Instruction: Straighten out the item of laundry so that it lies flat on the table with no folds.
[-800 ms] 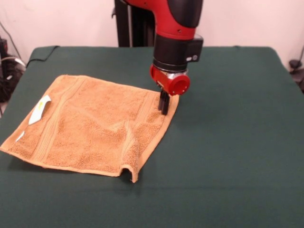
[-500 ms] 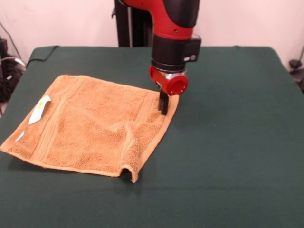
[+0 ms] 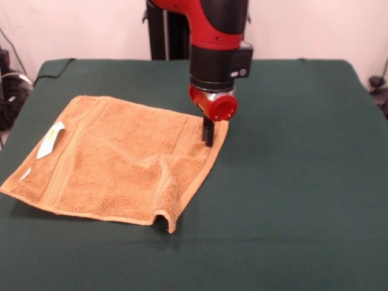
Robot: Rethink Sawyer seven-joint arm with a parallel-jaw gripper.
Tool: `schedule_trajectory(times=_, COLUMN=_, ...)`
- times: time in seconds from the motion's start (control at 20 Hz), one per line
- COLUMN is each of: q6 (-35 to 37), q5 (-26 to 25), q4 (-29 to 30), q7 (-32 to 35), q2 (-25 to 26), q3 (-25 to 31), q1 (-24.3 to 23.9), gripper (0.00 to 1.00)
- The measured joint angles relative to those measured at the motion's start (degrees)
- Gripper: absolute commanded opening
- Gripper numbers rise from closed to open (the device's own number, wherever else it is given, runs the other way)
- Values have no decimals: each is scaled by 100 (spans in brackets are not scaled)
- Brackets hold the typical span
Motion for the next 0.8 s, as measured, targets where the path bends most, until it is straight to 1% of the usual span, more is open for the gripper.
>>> schedule_trajectory(times=0.55, q6=-96, q5=134, q4=67, q7=104, q2=-13, q3=36, q1=9, gripper=0)
schedule_trajectory(times=0.8, q6=-201, q5=219, q4=129, q7=331, q2=-22, q3=78, q1=8, gripper=0)
